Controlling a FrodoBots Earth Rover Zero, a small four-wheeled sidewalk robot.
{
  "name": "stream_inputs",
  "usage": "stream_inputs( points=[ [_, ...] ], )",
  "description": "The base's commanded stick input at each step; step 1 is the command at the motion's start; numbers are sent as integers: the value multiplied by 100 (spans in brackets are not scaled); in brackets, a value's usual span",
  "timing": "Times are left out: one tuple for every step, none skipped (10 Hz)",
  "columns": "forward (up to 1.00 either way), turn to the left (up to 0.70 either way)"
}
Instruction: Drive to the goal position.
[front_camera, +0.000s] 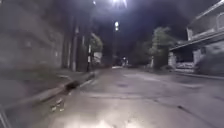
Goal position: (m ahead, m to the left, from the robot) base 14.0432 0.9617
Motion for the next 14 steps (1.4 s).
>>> stream_inputs(
  points=[
    [50, 0],
    [50, 0],
    [50, 0],
    [50, 0],
    [50, 0],
    [50, 0],
    [50, 0],
    [50, 0],
    [50, 0],
    [50, 0],
    [50, 0],
    [50, 0],
    [50, 0],
    [50, 0]
  ],
)
